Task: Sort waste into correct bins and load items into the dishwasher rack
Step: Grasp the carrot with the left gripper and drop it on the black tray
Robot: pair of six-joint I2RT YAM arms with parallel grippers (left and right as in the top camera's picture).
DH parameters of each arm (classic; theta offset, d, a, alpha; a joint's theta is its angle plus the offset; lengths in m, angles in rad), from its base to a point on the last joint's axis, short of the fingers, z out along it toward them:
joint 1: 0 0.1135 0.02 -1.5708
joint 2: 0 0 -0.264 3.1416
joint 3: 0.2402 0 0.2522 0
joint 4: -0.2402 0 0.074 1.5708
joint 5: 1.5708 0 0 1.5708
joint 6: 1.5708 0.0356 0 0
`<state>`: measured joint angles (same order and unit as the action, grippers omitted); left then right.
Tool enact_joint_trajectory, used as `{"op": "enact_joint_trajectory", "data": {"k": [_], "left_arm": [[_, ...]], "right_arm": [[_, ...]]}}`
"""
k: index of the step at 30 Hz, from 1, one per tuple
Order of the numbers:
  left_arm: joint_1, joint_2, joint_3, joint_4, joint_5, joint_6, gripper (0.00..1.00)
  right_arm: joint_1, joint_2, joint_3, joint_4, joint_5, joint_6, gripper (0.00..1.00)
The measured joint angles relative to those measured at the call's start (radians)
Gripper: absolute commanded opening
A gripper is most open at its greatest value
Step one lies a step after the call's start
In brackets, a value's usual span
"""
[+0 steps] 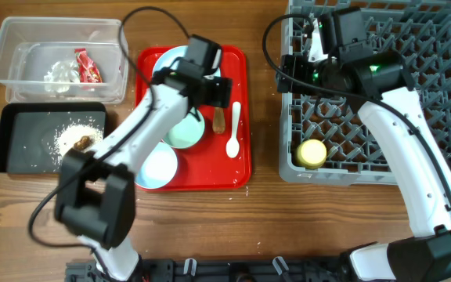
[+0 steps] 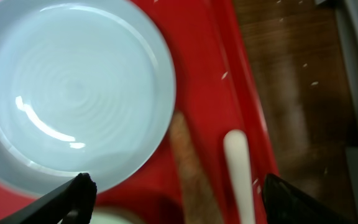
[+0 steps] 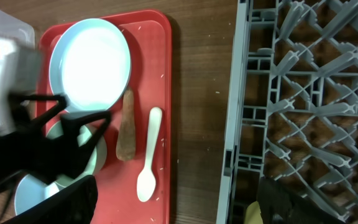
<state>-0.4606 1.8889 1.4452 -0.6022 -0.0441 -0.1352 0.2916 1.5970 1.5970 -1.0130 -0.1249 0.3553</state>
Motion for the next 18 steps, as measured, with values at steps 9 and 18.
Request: {"op": "enact_joint_trajectory", "data": {"k": [9, 18], "left_arm": [[-0.049, 0.169, 0.047, -0.045, -0.011, -0.146, 0.53], [-0.07, 0.178, 0.049, -0.118, -0.007, -0.223, 0.54]], "right_arm": [[0.0, 0.0, 0.0, -0.023, 0.003, -0.002, 0.84], [0.0, 0.0, 0.0, -0.043, 0.003, -0.002, 0.84]]}}
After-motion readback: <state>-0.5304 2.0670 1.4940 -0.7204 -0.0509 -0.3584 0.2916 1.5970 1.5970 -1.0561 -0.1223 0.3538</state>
